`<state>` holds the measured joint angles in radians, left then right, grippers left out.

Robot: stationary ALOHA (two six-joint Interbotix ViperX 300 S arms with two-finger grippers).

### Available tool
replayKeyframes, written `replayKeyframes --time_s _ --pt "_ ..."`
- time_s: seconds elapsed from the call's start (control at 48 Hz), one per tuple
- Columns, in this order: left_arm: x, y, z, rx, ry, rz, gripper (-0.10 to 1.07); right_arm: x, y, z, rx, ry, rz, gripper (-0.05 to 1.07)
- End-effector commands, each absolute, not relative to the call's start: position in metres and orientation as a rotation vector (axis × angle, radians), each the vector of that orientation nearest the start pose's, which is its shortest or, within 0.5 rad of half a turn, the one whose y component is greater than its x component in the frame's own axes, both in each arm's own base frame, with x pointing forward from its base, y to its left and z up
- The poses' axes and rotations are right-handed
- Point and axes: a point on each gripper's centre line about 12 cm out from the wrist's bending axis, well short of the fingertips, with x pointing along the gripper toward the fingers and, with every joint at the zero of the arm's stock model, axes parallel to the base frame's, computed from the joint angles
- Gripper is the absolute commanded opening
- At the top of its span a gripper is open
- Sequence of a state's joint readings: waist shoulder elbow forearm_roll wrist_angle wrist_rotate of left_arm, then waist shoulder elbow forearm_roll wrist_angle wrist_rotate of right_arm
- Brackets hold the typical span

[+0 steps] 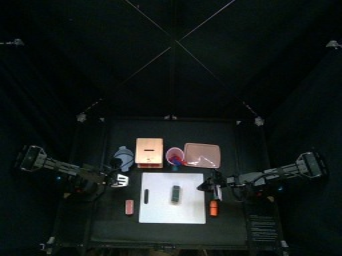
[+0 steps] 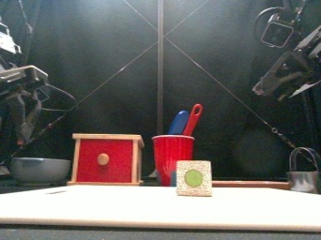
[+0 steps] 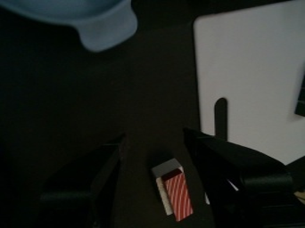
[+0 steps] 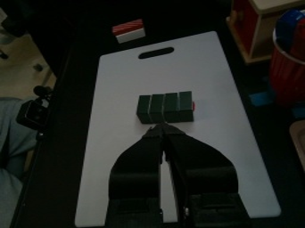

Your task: Put salmon sushi on cutting board

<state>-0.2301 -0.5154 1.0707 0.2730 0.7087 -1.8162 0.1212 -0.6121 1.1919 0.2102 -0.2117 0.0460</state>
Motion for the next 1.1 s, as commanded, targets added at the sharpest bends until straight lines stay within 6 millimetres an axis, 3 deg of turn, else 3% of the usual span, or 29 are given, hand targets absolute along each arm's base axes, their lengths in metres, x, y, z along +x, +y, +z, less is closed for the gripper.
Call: replayKeyframes --time_s 0.0,0.396,0.604,1.083 --pt "0.203 -0.041 0.155 -1.123 0.924 0.867 0.89 0.243 0.023 0.210 0.217 0.343 0.029 0.02" --pt "0.229 -0.089 0.140 -1.129 1.011 0.828 1.01 0.246 0.025 0.208 0.214 0.355 0.035 0.02" --pt "0.238 -0.109 0.139 -1.169 1.062 0.859 1.02 0.247 0.027 0.203 0.213 0.374 0.038 0.02" --pt "0.244 -0.126 0.126 -1.150 1.152 0.999 1.02 0.247 0.027 0.196 0.203 0.401 0.037 0.02"
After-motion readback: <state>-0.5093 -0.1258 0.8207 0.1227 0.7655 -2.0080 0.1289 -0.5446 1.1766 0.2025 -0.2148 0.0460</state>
